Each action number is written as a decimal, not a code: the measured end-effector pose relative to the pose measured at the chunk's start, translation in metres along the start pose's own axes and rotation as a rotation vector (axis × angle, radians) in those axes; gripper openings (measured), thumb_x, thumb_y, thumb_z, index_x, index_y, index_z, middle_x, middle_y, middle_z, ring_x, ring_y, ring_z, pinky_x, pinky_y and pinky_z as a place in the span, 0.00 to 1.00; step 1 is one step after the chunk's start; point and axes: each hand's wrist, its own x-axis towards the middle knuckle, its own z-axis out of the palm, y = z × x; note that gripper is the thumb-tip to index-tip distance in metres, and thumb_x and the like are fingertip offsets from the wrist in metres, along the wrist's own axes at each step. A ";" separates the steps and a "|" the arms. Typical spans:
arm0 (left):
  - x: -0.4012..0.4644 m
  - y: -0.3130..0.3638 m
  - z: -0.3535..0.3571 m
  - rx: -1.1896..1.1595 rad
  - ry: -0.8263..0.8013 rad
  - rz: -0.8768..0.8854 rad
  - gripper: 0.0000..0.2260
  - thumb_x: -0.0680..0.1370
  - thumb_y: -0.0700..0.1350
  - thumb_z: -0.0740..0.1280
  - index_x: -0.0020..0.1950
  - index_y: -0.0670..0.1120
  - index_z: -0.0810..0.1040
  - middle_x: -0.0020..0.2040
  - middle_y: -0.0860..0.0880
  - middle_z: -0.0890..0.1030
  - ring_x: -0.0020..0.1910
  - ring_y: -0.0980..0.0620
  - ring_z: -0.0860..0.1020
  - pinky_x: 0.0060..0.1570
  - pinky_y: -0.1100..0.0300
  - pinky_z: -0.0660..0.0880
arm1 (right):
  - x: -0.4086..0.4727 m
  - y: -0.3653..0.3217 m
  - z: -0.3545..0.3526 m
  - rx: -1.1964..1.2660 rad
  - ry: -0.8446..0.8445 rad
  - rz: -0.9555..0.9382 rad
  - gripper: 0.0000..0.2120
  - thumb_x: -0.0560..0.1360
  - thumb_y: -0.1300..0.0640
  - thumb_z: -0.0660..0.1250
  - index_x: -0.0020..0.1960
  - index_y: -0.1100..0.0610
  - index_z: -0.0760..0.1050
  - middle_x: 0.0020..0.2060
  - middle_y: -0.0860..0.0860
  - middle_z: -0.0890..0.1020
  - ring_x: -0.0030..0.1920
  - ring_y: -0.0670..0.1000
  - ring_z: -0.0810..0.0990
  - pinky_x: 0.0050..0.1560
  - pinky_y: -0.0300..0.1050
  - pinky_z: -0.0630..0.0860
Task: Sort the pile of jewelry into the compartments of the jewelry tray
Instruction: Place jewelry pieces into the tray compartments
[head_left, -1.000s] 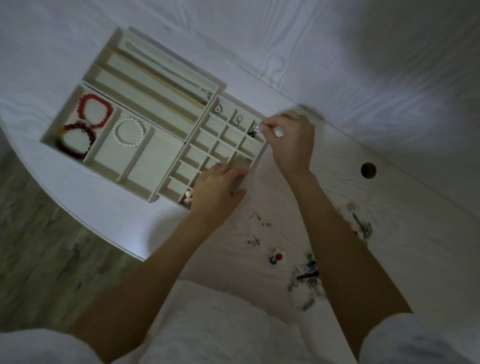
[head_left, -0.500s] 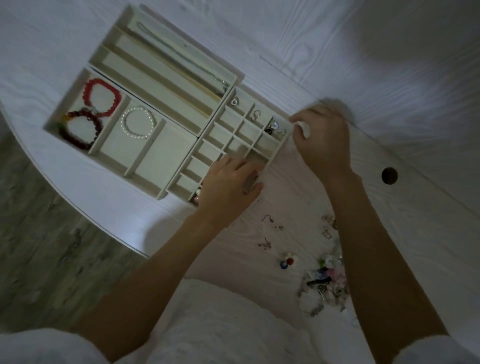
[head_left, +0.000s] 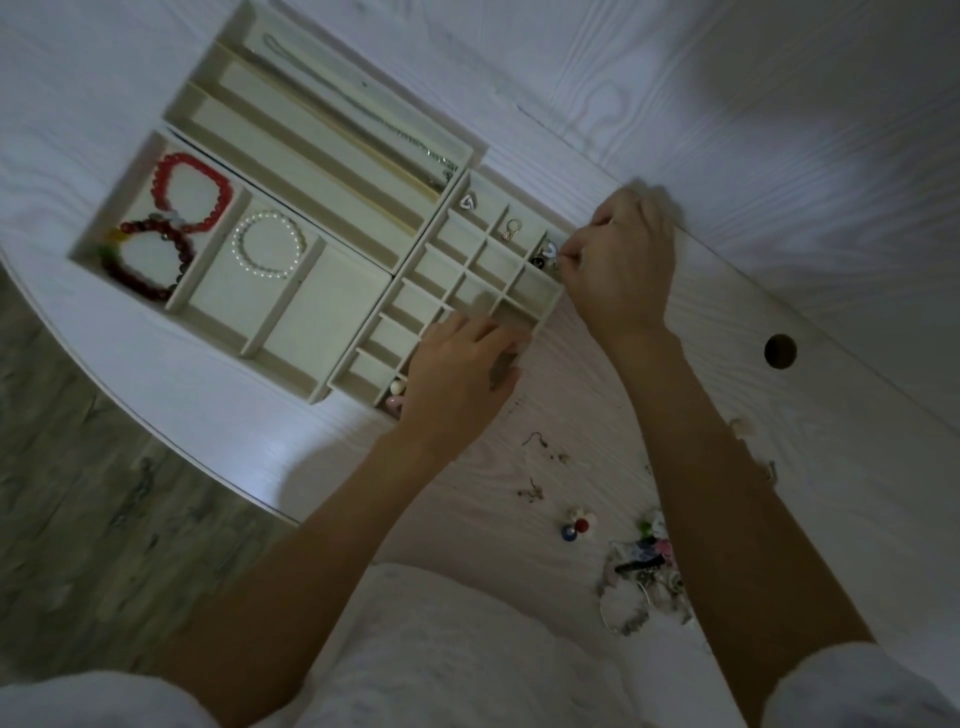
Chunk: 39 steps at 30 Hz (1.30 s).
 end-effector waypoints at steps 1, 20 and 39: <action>0.001 0.001 0.000 0.006 0.000 -0.002 0.11 0.68 0.41 0.75 0.50 0.45 0.82 0.43 0.48 0.81 0.40 0.46 0.77 0.41 0.55 0.73 | 0.002 -0.001 0.001 -0.044 -0.023 -0.005 0.07 0.72 0.59 0.66 0.41 0.58 0.83 0.43 0.55 0.75 0.48 0.57 0.72 0.49 0.49 0.65; 0.002 -0.004 0.006 0.008 -0.017 -0.039 0.10 0.71 0.46 0.68 0.50 0.46 0.82 0.45 0.49 0.81 0.43 0.48 0.76 0.44 0.56 0.70 | 0.002 -0.015 0.014 -0.268 0.025 0.122 0.05 0.69 0.65 0.67 0.35 0.61 0.79 0.40 0.55 0.76 0.44 0.56 0.73 0.43 0.46 0.61; 0.004 -0.003 0.004 -0.014 -0.024 -0.010 0.10 0.69 0.43 0.74 0.49 0.44 0.81 0.43 0.48 0.81 0.42 0.45 0.76 0.42 0.53 0.72 | -0.022 0.017 -0.001 0.075 -0.053 -0.140 0.17 0.70 0.60 0.55 0.41 0.55 0.83 0.63 0.57 0.74 0.63 0.60 0.70 0.51 0.50 0.66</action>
